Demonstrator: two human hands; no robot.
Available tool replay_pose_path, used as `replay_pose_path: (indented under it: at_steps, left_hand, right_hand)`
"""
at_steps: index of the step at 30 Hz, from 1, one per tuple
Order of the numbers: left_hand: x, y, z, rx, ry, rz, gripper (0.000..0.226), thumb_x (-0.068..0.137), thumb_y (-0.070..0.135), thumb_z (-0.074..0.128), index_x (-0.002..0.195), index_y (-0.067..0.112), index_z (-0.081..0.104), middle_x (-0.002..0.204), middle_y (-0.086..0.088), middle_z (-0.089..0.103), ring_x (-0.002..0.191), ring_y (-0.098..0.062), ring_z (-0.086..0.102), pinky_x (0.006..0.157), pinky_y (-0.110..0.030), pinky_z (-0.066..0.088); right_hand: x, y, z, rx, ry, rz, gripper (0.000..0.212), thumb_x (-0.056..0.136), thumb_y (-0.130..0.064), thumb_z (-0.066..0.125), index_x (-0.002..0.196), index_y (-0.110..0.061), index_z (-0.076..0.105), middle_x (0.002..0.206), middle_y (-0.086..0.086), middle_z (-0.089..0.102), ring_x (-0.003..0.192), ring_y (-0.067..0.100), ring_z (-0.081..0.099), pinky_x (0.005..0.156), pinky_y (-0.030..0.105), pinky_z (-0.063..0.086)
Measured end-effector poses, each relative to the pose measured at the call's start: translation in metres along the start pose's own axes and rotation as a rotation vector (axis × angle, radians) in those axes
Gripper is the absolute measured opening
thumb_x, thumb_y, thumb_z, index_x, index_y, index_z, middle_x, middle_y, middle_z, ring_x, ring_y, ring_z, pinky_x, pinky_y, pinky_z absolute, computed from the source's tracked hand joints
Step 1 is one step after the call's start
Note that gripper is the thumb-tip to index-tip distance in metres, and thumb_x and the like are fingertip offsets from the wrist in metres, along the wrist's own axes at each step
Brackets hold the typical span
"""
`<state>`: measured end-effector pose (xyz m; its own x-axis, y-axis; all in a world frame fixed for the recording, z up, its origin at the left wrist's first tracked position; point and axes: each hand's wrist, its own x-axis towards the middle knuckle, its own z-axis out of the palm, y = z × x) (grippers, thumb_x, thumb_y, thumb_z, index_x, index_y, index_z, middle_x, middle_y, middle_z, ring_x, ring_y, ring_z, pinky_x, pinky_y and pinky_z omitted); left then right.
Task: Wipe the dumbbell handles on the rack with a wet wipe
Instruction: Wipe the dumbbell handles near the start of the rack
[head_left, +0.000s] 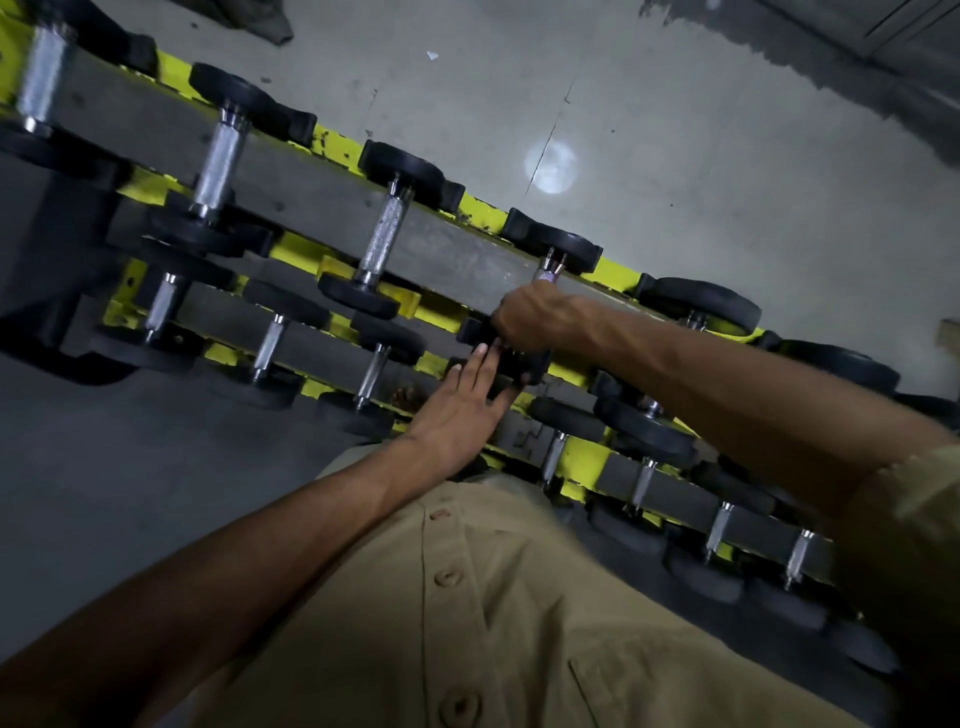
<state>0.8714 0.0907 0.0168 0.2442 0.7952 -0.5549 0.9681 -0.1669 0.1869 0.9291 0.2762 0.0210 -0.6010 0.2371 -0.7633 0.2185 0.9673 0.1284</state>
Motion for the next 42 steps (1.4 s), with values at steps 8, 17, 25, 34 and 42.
replay_pose_path:
  at_steps: [8, 17, 25, 34, 42]
  left_hand:
    - [0.004, -0.001, 0.007, -0.03, 0.02, -0.002, 0.084, 0.107, 0.006, 0.038, 0.164, 0.021, -0.021, 0.162, -0.038, -0.027, 0.157, -0.05, -0.013, 0.129, -0.055, 0.017]
    - [0.0, -0.005, 0.007, -0.05, 0.014, 0.005, 0.106, 0.095, -0.01, 0.05, 0.161, 0.023, -0.025, 0.152, -0.029, -0.047, 0.156, -0.047, -0.022, 0.13, -0.054, 0.013]
    - [-0.003, -0.004, 0.0, -0.042, -0.016, -0.003, 0.105, 0.094, -0.012, 0.046, 0.163, 0.022, -0.025, 0.156, -0.031, -0.043, 0.156, -0.045, -0.023, 0.13, -0.052, 0.009]
    - [-0.002, -0.01, 0.004, -0.017, -0.022, 0.002, 0.113, 0.093, -0.007, 0.055, 0.157, 0.023, -0.032, 0.156, -0.03, -0.045, 0.156, -0.045, -0.021, 0.13, -0.054, 0.015]
    - [-0.003, -0.012, -0.002, -0.002, -0.056, 0.011, 0.107, 0.095, -0.007, 0.051, 0.162, 0.024, -0.027, 0.158, -0.03, -0.042, 0.156, -0.044, -0.022, 0.13, -0.054, 0.013]
  right_hand:
    - [0.002, -0.006, -0.03, 0.093, -0.134, 0.054, 0.027, 0.099, -0.024, 0.061, 0.123, -0.014, 0.067, 0.111, 0.004, 0.07, 0.089, 0.022, 0.065, 0.071, 0.032, 0.051]
    - [-0.032, 0.034, 0.023, 0.069, 0.463, 0.138, 0.019, 0.099, -0.01, 0.044, 0.108, -0.009, 0.061, 0.101, 0.012, 0.065, 0.073, 0.032, 0.066, 0.056, 0.037, 0.05]
    - [-0.026, 0.036, 0.059, 0.319, 0.785, 0.289, 0.019, 0.086, -0.001, 0.06, 0.103, -0.008, 0.057, 0.107, 0.013, 0.052, 0.078, 0.034, 0.056, 0.045, 0.039, 0.048]
    - [0.022, -0.008, 0.044, 2.236, 0.982, 1.148, 0.017, 0.097, -0.009, 0.052, 0.093, -0.007, 0.068, 0.085, 0.006, 0.067, 0.075, 0.024, 0.063, 0.068, 0.032, 0.046]
    - [0.029, 0.016, 0.068, 3.1, 0.483, 0.347, 0.045, 0.105, -0.036, 0.028, 0.102, -0.015, 0.067, 0.096, 0.006, 0.074, 0.098, 0.024, 0.07, 0.108, 0.051, 0.037]
